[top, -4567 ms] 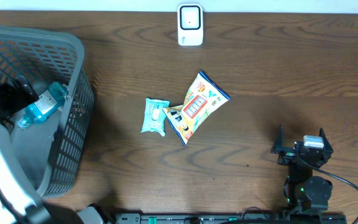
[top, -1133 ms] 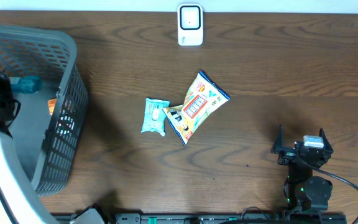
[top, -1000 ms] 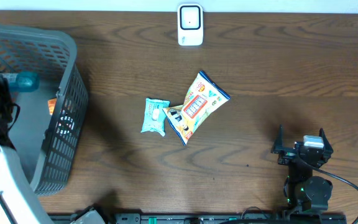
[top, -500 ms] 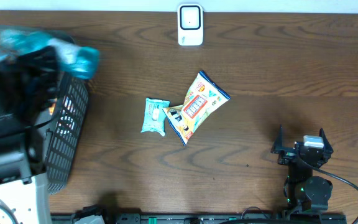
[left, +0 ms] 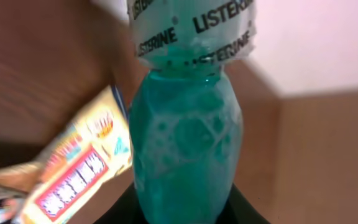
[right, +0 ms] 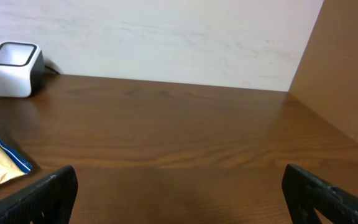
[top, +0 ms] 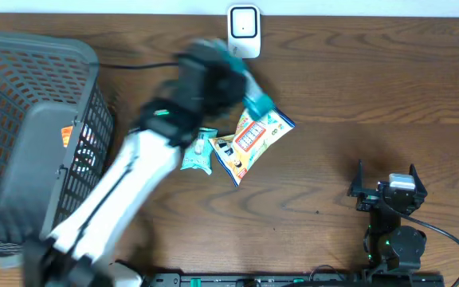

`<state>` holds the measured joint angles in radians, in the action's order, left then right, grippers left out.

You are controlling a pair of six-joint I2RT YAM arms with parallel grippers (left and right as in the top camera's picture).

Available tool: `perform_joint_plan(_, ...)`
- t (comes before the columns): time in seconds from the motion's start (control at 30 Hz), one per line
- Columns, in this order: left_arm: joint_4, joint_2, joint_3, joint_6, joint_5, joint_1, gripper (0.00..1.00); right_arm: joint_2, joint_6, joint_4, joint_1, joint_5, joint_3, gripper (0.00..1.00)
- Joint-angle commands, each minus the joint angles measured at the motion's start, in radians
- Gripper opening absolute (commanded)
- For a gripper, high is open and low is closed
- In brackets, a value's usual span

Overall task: Scan the item barcode
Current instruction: 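Lift the bottle out and carry it right of the snack bag, then set the bottle upright, release, and return the left gripper to the basket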

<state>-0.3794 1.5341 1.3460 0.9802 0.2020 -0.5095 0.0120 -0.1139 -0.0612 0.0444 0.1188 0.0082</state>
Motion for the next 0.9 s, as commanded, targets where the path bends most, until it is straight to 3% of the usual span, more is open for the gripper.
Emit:
perform_joint_plan(0.0, 0.054, 0.146, 0.009, -0.071, -0.016, -0.112, 0.25, -0.006, -0.007, -0.002, 0.001, -0.006, -0.003, 0.99)
perform_joint_plan(0.33, 0.090, 0.376, 0.009, -0.071, -0.016, -0.256, 0.25, -0.006, -0.007, -0.002, 0.001, -0.006, -0.003, 0.99)
perform_joint_plan(0.47, 0.091, 0.398, 0.009, -0.128, -0.013, -0.279, 0.44, -0.006, -0.007, -0.002, 0.001, -0.006, -0.003, 0.99)
perform_joint_plan(0.57, 0.059, 0.368, 0.032, -0.283, -0.001, -0.280, 0.73, -0.006, -0.007, -0.002, 0.001, -0.006, -0.003, 0.99)
perform_joint_plan(0.6, 0.027, 0.348, 0.053, -0.331, -0.002, -0.275, 0.78, -0.006, -0.007, -0.002, 0.001, -0.006, -0.003, 0.99)
perform_joint_plan(0.73, -0.167, 0.243, 0.193, -0.455, -0.085, -0.234, 0.82, -0.006, -0.007, -0.002, 0.001, -0.006, -0.003, 0.99)
perform_joint_plan(0.87, -0.401, 0.121, 0.388, -0.507, -0.344, -0.163, 0.82, -0.006, -0.007, -0.002, 0.000, -0.006, -0.003, 0.99)
